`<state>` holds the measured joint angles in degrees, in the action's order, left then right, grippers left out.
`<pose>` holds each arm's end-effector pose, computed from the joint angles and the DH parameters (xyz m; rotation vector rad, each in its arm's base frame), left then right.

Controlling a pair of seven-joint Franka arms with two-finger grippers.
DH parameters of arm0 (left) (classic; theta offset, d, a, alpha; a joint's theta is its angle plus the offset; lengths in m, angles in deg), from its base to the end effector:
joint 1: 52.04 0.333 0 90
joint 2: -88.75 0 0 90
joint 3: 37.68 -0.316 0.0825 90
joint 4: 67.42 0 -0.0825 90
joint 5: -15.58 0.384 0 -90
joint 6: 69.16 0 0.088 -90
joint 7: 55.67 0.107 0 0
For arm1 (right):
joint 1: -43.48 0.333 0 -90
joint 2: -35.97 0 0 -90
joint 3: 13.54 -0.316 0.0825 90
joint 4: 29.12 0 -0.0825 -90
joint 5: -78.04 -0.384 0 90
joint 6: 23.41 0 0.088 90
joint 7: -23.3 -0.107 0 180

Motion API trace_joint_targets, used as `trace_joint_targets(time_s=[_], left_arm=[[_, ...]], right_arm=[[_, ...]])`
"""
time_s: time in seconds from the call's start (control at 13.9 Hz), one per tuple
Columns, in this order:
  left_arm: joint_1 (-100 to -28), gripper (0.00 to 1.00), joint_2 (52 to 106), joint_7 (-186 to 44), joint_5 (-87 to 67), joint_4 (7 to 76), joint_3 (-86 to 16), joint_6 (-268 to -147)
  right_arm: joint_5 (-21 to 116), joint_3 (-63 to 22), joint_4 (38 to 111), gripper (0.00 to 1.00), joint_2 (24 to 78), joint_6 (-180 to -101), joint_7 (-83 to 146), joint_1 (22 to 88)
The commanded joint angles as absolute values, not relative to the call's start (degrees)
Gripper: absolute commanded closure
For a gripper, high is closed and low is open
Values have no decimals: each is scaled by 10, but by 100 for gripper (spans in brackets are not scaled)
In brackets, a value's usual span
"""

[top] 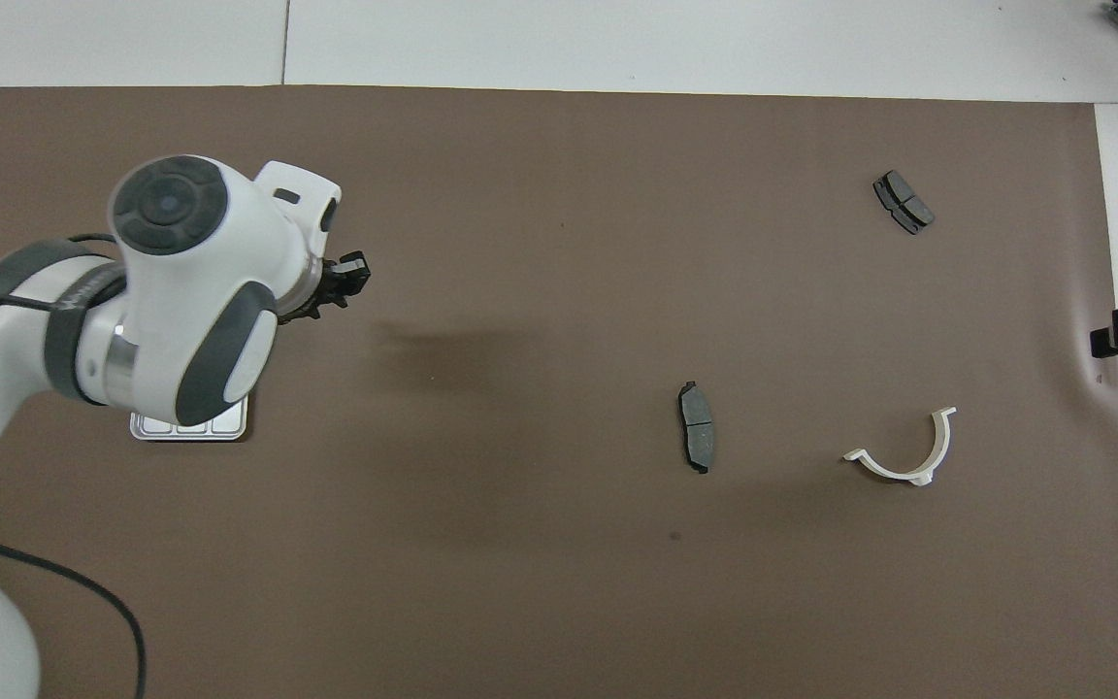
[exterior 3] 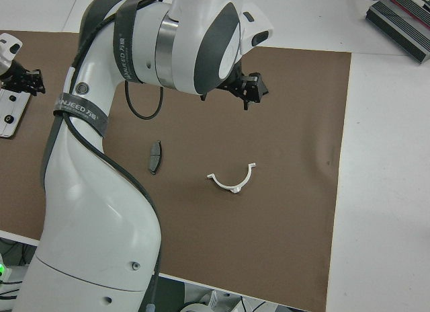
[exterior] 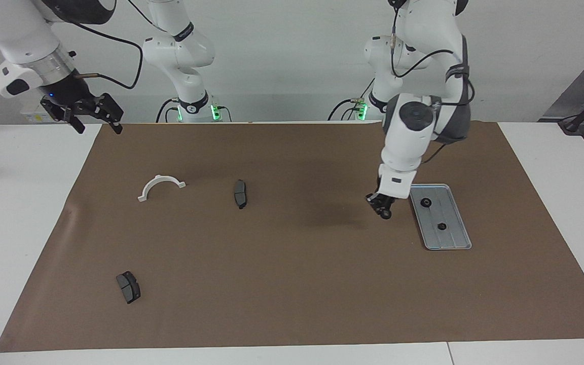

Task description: Pick bearing gear from pile to tray

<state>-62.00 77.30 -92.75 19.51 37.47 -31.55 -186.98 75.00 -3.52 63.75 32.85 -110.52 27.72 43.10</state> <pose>0.5928 -0.1638 0.4259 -3.0731 -0.5236 -0.0658 0.5239 -0.0928 0.6260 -3.0690 0.1574 0.0591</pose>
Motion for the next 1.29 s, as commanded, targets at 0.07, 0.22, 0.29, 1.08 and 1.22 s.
trace_joint_targets(time_s=[0.07,0.22,0.29,1.08,1.22], left_arm=[[-522,100,801,-781,178,416,-311,-1851],[-468,100,807,-712,166,444,-311,-1877],[-457,100,816,-695,163,469,-312,-1899],[-407,72,821,-624,162,603,-313,-2033],[-410,9,821,-628,163,612,-312,-2050]], right_arm=[[782,-27,632,0,325,-1080,300,435],[787,-37,631,0,325,-1086,293,435],[791,-47,631,0,325,-1091,278,434],[798,-86,634,0,326,-1115,215,471],[798,-87,635,0,324,-1110,215,472]])
